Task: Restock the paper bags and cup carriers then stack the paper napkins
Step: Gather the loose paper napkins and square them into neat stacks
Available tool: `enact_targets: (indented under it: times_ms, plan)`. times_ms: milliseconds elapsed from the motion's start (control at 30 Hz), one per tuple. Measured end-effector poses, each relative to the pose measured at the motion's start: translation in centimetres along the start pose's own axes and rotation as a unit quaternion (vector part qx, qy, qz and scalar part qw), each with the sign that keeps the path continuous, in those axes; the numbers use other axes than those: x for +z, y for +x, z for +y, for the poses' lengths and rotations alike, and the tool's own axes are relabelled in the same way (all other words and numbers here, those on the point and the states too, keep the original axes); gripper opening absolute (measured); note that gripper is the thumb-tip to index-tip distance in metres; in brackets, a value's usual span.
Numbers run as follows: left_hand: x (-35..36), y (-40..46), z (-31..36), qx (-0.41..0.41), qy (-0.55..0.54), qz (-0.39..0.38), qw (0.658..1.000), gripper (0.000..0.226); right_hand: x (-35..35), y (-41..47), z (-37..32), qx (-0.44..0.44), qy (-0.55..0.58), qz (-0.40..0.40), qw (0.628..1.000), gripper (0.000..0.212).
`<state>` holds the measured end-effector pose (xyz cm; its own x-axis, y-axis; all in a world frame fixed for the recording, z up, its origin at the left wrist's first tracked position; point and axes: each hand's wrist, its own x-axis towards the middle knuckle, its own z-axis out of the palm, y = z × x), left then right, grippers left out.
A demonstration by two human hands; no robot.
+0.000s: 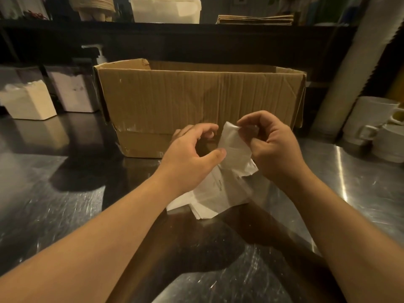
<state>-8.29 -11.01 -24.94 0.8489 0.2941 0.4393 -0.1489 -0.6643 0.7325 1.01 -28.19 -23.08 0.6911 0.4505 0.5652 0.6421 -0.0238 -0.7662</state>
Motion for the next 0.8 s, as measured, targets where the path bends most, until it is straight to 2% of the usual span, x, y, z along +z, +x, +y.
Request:
enact_targets:
  times_ms: [67, 133, 267, 400, 500, 600, 700, 800]
  plan:
    - [0.0, -0.1, 0.1, -0.004, -0.03, -0.008, 1.0, 0.046, -0.1, 0.0, -0.2, 0.009, 0.049, -0.021, 0.999, 0.025]
    - [-0.1, -0.1, 0.4, -0.031, -0.093, -0.028, 0.995, 0.036, 0.0, -0.1, -0.6, 0.017, 0.088, -0.038, 0.995, 0.02]
    - [-0.2, -0.3, 1.1, -0.046, -0.162, -0.035, 0.985, 0.019, 0.2, -0.4, -0.9, 0.022, 0.096, -0.053, 0.994, 0.02]
    - [-0.4, -0.2, 1.4, -0.074, -0.235, -0.055, 0.968, 0.029, 0.2, -0.2, -1.0, 0.058, 0.126, -0.07, 0.988, 0.016]
    - [-0.5, -0.1, 1.3, -0.098, -0.285, -0.11, 0.947, 0.046, 0.0, -0.2, -1.2, 0.089, 0.19, -0.102, 0.972, 0.019]
    - [-0.8, -0.1, 1.6, -0.132, -0.293, -0.152, 0.935, 0.039, 0.1, -0.2, -1.3, 0.1, 0.228, -0.124, 0.961, 0.005]
    - [-0.8, -0.2, 1.9, -0.176, -0.261, -0.205, 0.927, 0.029, 0.4, -0.4, -1.4, 0.114, 0.213, -0.117, 0.963, 0.007]
    - [-0.4, -0.4, 2.4, -0.21, -0.287, -0.186, 0.916, 0.029, 0.3, -0.3, -1.4, 0.146, 0.171, -0.085, 0.971, 0.009]
